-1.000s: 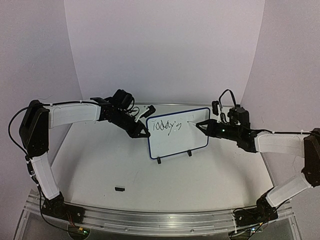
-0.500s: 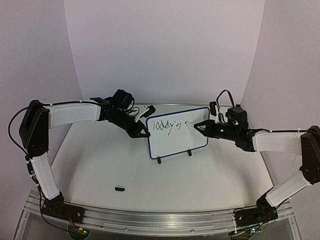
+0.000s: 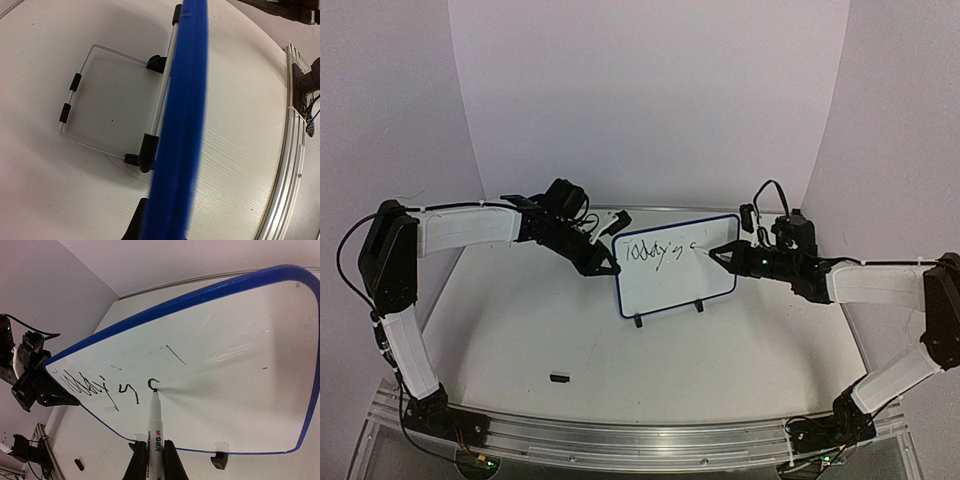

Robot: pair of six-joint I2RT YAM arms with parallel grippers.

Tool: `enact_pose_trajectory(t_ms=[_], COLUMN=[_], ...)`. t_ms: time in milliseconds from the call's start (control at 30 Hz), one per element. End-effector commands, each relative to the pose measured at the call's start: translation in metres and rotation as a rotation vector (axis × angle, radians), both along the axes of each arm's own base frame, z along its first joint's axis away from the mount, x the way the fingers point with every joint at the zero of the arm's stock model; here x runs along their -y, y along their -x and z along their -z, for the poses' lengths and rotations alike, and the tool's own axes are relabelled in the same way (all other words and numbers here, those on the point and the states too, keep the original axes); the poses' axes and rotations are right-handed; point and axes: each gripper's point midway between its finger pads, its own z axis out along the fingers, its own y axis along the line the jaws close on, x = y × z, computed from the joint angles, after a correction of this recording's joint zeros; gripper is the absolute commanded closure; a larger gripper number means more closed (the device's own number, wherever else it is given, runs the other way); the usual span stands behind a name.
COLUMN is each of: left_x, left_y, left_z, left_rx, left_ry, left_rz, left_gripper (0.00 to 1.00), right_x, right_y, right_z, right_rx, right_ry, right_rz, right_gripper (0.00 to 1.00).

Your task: Write a sentence on the whiteboard

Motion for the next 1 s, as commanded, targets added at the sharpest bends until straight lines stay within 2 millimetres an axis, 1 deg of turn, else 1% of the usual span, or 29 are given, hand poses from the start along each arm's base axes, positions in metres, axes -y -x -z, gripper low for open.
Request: enact_pose_trajectory(t_ms=[0, 233, 400, 767, 967], left_x=[-0.002, -0.001, -0.001, 0.000, 0.000], left_y=[-0.008, -0.008, -0.008, -0.007, -0.007], left_z=[-0.004, -0.004, -0.004, -0.005, -0.005], left_rx=[0.044, 0.046, 0.045, 0.045, 0.045], left_ry=[-0.036, -0.034, -0.034, -0.033, -0.032], left_rz=[-0.011, -0.010, -0.009, -0.009, -0.008], left_gripper=[1.00, 1.00, 1.00, 1.00, 1.00], right_x=[0.006, 0.008, 0.008, 0.007, 0.006], right_y=[-0.006, -0.007, -0.008, -0.007, -0.008], right_z=[-0.022, -0.036, -0.040, -0.023, -0.017], right_rx=[0.064, 0.096, 0.105, 0.067, 0.056], right_ry=[-0.004, -0.013, -0.017, -0.002, 0.005], right_rz=[0.035, 0.050, 0.049, 0.042, 0.042], right_gripper=[1.00, 1.00, 1.00, 1.00, 1.00])
